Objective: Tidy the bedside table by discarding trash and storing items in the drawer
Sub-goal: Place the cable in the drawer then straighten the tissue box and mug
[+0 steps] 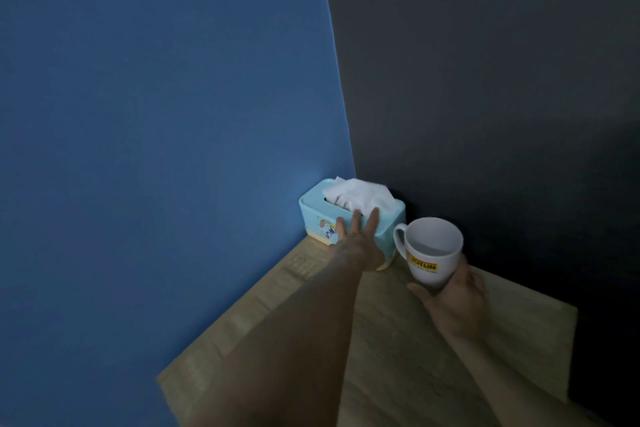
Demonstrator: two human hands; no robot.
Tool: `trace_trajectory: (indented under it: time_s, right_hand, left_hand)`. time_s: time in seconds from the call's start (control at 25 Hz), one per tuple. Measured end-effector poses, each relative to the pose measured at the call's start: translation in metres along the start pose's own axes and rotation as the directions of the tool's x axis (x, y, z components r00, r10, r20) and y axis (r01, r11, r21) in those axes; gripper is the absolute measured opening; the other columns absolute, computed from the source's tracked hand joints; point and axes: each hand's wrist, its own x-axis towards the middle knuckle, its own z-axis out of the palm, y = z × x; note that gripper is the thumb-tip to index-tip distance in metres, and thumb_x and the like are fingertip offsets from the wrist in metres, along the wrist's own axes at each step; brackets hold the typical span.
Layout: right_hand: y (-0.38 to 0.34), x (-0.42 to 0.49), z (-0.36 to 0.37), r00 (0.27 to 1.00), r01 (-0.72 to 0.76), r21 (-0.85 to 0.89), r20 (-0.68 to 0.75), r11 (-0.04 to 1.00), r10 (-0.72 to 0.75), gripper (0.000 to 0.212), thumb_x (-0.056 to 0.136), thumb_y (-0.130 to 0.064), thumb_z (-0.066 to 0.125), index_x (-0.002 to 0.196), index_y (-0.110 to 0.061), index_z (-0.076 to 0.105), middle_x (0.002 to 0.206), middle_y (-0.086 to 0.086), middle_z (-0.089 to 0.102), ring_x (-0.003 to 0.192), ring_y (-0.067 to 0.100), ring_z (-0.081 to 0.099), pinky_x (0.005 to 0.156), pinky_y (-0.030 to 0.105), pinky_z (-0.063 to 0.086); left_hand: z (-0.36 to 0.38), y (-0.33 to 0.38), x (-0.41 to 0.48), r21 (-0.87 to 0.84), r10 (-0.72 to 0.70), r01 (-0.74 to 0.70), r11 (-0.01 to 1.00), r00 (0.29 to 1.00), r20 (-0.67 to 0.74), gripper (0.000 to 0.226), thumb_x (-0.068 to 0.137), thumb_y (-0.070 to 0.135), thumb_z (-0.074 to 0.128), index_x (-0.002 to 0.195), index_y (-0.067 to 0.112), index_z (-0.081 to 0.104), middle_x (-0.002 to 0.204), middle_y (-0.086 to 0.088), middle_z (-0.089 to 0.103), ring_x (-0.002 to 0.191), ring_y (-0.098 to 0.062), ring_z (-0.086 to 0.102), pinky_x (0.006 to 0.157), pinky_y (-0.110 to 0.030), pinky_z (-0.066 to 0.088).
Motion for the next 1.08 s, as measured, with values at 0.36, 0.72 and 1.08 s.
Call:
trace_trajectory:
  time_s: [0.36, 0.72, 1.08]
  right_hand:
    - [0.011, -0.068, -0.017, 0.998, 0.058, -0.144, 0.013, 0.988, -0.056, 0.090, 0.079, -0.023, 0.068, 0.143, 0.006, 0.012, 0.150, 0.028, 0.023, 0.135, 0.041, 0.029, 0.110, 0.047, 0.027]
    - [0.010, -0.206, -0.033, 0.978, 0.206, -0.461, 0.127, 0.863, -0.165, 0.055, 0.088, -0.026, 0.030, 0.135, 0.001, 0.038, 0.144, 0.021, 0.040, 0.136, 0.034, 0.032, 0.109, 0.046, 0.030]
    - [-0.001, -0.258, -0.024, 0.985, 0.166, -0.596, 0.130, 0.785, -0.109, 0.061, 0.084, -0.034, 0.031, 0.132, 0.002, 0.042, 0.141, 0.024, 0.044, 0.133, 0.036, 0.036, 0.108, 0.045, 0.028]
  left_hand:
    - [0.091, -0.046, -0.108, -0.544, -0.189, 0.125, 0.830, 0.980, -0.063, 0.091, 0.085, 0.015, 0.048, 0.147, 0.026, -0.018, 0.159, -0.002, -0.015, 0.147, -0.027, -0.012, 0.117, -0.055, -0.004]
    - [0.173, -0.052, -0.274, -0.155, 0.031, -0.068, 0.986, 0.973, -0.230, 0.087, 0.074, 0.062, -0.019, 0.150, 0.025, 0.003, 0.152, 0.009, -0.016, 0.146, -0.021, -0.015, 0.116, -0.036, -0.016]
    - [0.185, -0.055, -0.286, -0.220, 0.005, -0.082, 0.972, 0.944, -0.329, 0.057, 0.098, 0.043, 0.009, 0.150, 0.019, 0.012, 0.160, 0.000, -0.001, 0.146, -0.022, -0.014, 0.113, -0.037, -0.018]
